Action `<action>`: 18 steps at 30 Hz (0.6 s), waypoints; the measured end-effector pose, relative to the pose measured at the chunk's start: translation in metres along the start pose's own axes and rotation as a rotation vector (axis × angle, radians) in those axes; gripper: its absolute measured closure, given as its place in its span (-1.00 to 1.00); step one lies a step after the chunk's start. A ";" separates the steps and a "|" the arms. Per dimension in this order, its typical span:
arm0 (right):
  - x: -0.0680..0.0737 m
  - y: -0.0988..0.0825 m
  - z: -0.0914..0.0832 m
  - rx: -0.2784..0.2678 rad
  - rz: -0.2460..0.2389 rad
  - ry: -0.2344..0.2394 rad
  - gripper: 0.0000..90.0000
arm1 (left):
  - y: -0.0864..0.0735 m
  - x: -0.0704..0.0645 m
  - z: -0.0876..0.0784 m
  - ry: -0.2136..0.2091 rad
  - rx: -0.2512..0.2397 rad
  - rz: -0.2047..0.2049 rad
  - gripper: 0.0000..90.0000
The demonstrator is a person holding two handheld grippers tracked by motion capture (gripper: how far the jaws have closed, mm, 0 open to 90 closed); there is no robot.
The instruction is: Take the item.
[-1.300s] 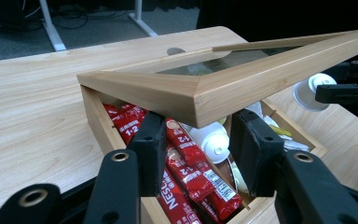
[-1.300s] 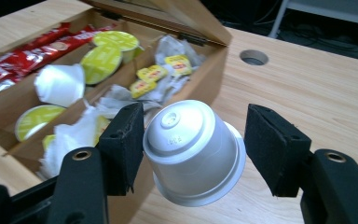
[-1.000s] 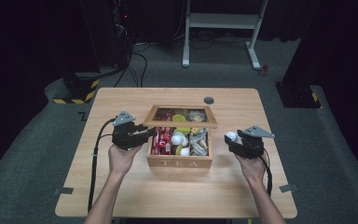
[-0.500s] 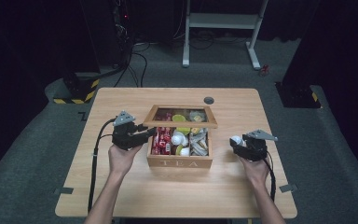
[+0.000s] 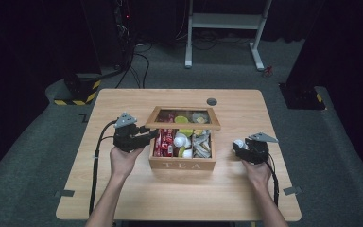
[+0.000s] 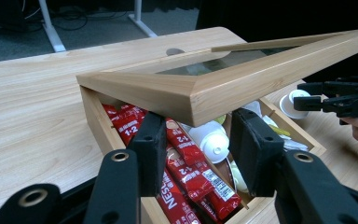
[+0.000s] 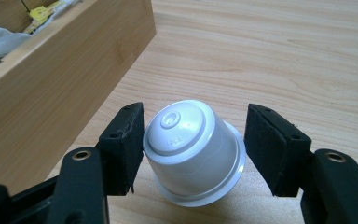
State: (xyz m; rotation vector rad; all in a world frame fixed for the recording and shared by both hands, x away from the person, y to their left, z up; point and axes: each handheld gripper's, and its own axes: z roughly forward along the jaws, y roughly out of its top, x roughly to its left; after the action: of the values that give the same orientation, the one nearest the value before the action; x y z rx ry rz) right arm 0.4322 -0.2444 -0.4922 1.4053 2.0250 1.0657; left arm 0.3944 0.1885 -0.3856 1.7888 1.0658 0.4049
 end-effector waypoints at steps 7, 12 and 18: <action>-0.003 -0.003 0.006 0.010 0.000 0.001 -0.13 | 0.000 0.000 0.000 0.000 0.003 0.002 0.26; -0.003 -0.005 0.009 0.021 0.015 0.002 -0.13 | 0.000 0.000 0.000 0.000 0.003 0.001 0.26; -0.003 -0.006 0.013 0.030 0.010 0.006 -0.14 | 0.000 0.000 0.000 -0.001 0.002 0.000 0.26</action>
State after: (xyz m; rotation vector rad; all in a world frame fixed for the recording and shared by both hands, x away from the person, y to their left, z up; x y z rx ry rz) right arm 0.4394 -0.2442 -0.5055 1.4308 2.0481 1.0487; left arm 0.3942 0.1886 -0.3858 1.7905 1.0658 0.4032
